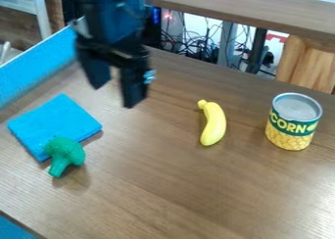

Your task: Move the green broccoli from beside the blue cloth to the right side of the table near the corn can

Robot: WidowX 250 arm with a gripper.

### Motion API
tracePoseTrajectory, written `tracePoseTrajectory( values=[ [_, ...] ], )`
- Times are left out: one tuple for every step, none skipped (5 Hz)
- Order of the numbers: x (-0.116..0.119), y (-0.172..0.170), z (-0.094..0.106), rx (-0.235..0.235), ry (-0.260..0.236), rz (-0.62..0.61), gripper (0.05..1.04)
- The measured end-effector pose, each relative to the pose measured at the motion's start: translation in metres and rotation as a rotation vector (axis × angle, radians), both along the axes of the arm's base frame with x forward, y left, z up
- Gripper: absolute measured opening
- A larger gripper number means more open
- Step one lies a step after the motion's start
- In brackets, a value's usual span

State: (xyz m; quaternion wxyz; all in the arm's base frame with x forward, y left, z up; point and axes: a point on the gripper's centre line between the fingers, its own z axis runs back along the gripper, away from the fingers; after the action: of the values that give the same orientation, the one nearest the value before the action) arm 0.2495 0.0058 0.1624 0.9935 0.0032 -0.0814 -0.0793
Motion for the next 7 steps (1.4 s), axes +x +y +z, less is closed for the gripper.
tracePoseTrajectory(
  values=[
    [-0.028, 0.027, -0.025, 0.026, 0.008, 0.002, 1.0],
    [-0.039, 0.044, -0.04, 0.056, 0.013, -0.008, 1.0],
    [-0.057, 0.066, -0.055, 0.027, 0.034, 0.03, 1.0],
    [-0.065, 0.069, -0.082, 0.029, 0.033, -0.012, 1.0],
    [-0.06, 0.074, -0.096, 0.05, -0.007, -0.03, 1.0],
    [-0.054, 0.073, -0.104, 0.057, -0.069, -0.044, 1.0],
    [-0.049, 0.077, -0.109, 0.096, -0.112, -0.042, 1.0]
  ],
)
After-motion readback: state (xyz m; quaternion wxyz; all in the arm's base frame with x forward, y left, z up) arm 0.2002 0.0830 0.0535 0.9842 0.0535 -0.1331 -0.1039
